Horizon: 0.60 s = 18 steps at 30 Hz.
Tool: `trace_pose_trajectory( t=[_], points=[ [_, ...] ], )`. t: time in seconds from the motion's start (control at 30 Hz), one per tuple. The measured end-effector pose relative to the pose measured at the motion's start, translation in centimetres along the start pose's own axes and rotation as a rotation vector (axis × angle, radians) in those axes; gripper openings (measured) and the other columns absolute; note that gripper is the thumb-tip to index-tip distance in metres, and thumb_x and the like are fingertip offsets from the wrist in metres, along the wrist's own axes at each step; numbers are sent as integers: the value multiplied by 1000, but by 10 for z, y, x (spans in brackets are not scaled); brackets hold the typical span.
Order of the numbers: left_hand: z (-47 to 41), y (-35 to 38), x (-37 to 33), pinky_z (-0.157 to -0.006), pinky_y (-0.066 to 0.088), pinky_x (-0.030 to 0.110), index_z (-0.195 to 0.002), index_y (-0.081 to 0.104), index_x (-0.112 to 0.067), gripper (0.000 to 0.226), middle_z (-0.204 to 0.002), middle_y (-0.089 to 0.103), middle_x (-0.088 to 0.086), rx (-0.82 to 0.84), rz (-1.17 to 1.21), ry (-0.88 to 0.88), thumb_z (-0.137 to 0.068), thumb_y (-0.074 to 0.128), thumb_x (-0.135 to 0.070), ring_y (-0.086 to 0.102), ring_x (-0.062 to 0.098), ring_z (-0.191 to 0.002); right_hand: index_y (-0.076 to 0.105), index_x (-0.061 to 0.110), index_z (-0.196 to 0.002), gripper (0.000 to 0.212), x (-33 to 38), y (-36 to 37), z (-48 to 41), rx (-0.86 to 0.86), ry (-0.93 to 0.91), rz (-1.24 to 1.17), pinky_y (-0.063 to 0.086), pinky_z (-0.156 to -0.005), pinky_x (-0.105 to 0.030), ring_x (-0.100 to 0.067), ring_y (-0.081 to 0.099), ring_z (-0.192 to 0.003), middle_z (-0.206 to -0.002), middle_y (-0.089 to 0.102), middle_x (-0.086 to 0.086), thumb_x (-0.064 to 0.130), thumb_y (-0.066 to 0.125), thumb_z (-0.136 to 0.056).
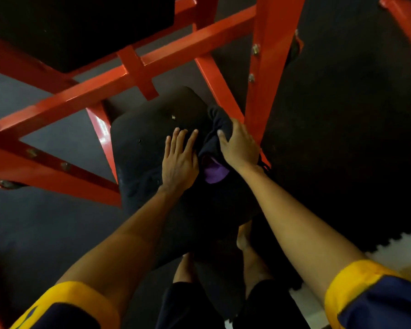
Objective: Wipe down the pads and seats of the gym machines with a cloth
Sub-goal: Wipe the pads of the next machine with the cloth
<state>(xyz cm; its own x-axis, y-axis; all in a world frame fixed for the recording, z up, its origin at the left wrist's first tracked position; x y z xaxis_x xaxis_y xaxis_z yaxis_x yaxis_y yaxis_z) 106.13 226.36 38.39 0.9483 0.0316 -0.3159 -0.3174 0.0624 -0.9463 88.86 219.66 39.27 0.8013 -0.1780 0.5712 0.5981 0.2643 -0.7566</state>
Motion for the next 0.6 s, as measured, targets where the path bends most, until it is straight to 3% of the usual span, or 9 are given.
trace_pose_trajectory(
  t=[0.07, 0.17, 0.27, 0.43, 0.6],
  points=[
    [-3, 4, -1, -127, 0, 43, -160, 24, -24, 60, -167, 21, 8, -16, -20, -67, -102, 32, -33, 7, 24, -156, 41, 19, -151, 58, -18, -6, 21, -37, 34, -5, 42, -105, -41, -31, 49, -137, -152, 48, -9, 47, 51, -102],
    [-3, 10, -3, -127, -1, 43, -162, 15, -28, 61, -170, 7, 4, -17, -47, -87, -103, 28, -35, -1, 19, -157, 44, 19, -151, 60, -14, -7, 41, -148, -205, 154, 43, -106, -45, -34, 49, -136, -151, 48, -11, 46, 51, -99],
    [-3, 10, -2, -127, -2, 41, -162, 14, -28, 61, -170, 5, 3, -31, -68, -87, -103, 26, -37, -2, 19, -157, 38, 29, -156, 61, 10, 10, 6, -13, -337, 190, 40, -113, -51, -36, 43, -141, -157, 41, -8, 47, 50, -98],
    [-6, 11, -1, -128, 2, 41, -162, 17, -28, 60, -170, 8, 2, -44, -70, -105, -103, 28, -37, 0, 17, -157, 44, 33, -150, 59, 13, 24, -66, 242, -71, -122, 42, -110, -49, -34, 53, -133, -146, 55, -5, 52, 55, -95],
    [-4, 9, -3, -127, 5, 43, -162, 18, -29, 63, -170, 9, 3, -40, -66, -128, -101, 33, -34, 0, 17, -157, 47, 15, -148, 58, -25, -11, -13, 185, 49, -127, 38, -107, -38, -34, 48, -137, -148, 54, -13, 46, 57, -100]
  ],
)
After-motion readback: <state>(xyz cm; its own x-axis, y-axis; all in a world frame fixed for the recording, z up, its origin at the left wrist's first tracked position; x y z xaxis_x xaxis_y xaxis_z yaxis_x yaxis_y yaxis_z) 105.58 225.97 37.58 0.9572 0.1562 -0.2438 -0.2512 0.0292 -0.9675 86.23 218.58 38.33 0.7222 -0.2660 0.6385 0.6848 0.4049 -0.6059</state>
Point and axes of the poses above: each hand's wrist, its own z-axis away from the middle knuckle, its own y-axis out of the palm, x = y × z, the point moved 7 cm from there along -z, towards the middle knuckle
